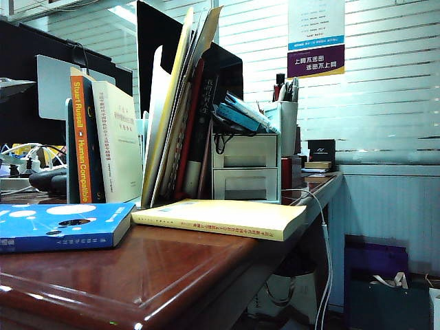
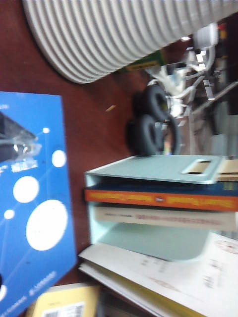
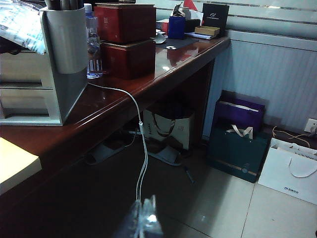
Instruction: Pick up the blue book and put it on the bookshelf.
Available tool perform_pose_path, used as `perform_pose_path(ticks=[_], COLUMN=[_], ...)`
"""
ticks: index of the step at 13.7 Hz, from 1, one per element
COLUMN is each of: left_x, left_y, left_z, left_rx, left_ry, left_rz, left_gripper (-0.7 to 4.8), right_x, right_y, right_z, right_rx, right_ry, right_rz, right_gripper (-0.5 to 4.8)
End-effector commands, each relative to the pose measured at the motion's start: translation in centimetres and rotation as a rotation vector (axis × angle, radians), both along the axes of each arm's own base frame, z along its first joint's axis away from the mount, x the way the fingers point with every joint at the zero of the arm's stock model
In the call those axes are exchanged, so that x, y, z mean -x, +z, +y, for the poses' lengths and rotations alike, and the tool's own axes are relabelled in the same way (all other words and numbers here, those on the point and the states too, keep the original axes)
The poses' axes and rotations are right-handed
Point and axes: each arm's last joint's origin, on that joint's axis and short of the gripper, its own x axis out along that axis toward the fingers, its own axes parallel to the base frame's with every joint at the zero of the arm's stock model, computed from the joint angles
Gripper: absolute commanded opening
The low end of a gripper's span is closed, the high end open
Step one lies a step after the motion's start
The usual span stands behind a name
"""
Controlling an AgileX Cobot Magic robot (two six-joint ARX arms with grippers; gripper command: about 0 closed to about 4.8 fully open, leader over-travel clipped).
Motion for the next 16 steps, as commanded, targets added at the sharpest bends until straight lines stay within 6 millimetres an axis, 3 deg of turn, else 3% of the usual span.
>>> perform_pose_path(ticks=[1,2,3,5,8,11,14,15,16], left_x=[0.0,0.1,0.4,1.2,2.9,3.0,1.3,0.7,0.2], left_y=[0.3,1.0,2.0,4.7,8.8,10.8,10.3,9.6,9.0], left_z=[0.0,0.1,0.1,0.2,0.3,0.4,0.1,-0.1,-0.1], left_rx=[0.062,0.277,0.351,0.4,0.518,0.676,0.789,0.841,0.858], left_ry=[-0.006,0.017,0.032,0.061,0.064,0.15,0.145,0.142,0.161], left_rz=[-0.021,-0.033,-0.063,-0.122,-0.123,0.051,0.31,0.416,0.499], left_gripper=[-0.06,-0.06,-0.06,-0.05,-0.05,-0.05,-0.05,0.73,3.82], right_x=[0.0,0.6,1.1,1.9,1.3,-2.0,-6.5,-8.0,-9.4], right_y=[0.7,3.3,4.9,8.4,13.8,18.8,21.9,22.3,22.3], right_z=[0.0,0.0,-0.1,-0.1,0.0,0.7,3.2,4.7,6.7], right_rx=[-0.041,-0.128,-0.13,-0.132,-0.129,-0.109,-0.098,-0.059,-0.015], right_ry=[0.004,0.004,-0.004,-0.012,0.019,0.211,0.487,0.553,0.629], right_rz=[-0.067,-0.153,-0.191,-0.23,-0.244,-0.18,-0.093,-0.078,-0.053], right_gripper=[-0.01,-0.01,-0.01,-0.01,-0.01,-0.01,-0.01,-0.01,-0.01])
